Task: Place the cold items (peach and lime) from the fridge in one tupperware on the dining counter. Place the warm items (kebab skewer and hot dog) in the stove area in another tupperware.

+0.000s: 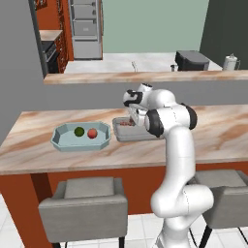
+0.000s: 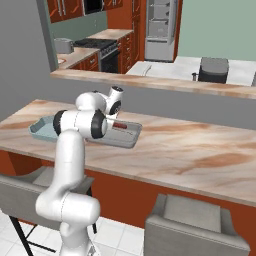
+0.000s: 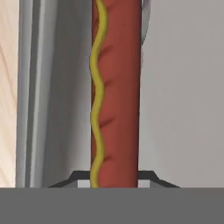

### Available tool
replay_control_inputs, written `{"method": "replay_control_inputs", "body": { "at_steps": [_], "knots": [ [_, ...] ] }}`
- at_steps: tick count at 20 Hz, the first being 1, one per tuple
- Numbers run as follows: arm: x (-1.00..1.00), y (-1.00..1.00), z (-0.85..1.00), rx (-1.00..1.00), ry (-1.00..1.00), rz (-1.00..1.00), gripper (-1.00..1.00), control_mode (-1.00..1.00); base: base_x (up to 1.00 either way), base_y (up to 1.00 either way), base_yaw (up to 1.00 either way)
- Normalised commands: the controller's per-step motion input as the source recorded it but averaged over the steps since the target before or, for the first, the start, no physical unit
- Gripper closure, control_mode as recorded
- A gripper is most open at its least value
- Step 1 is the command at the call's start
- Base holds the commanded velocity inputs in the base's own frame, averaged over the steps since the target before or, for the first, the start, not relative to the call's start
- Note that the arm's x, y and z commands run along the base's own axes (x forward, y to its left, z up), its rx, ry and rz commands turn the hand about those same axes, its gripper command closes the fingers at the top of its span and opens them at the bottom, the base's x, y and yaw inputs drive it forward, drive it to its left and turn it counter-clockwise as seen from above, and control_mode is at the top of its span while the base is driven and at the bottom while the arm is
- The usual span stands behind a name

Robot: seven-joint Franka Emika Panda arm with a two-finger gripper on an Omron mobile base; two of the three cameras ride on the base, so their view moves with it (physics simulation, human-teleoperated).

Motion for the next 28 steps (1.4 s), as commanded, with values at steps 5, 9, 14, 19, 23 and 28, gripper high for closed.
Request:
{"method": "replay_control_inputs", "body": {
  "at_steps": [5,9,14,19,23,28],
  "knots": [
    [-0.37,-0.06,-0.42,0.0,-0.13,0.0,-1.0,-1.0,0.0,0.0,0.0],
    [-0.49,-0.12,-0.07,0.0,-0.22,0.0,-1.0,-1.0,0.0,0.0,0.0],
    [-0.35,-0.11,0.06,0.0,-0.09,-0.03,-1.0,-1.0,0.0,0.0,0.0],
    [-0.18,-0.07,0.29,0.0,0.0,-0.08,-1.0,-1.0,0.0,0.0,0.0],
    [0.01,-0.01,0.54,0.0,0.0,-0.11,-1.0,-1.0,0.0,0.0,0.0],
    [0.0,0.0,0.75,0.0,0.0,-0.13,-1.0,-1.0,0.0,0.0,0.0]
  ]
}}
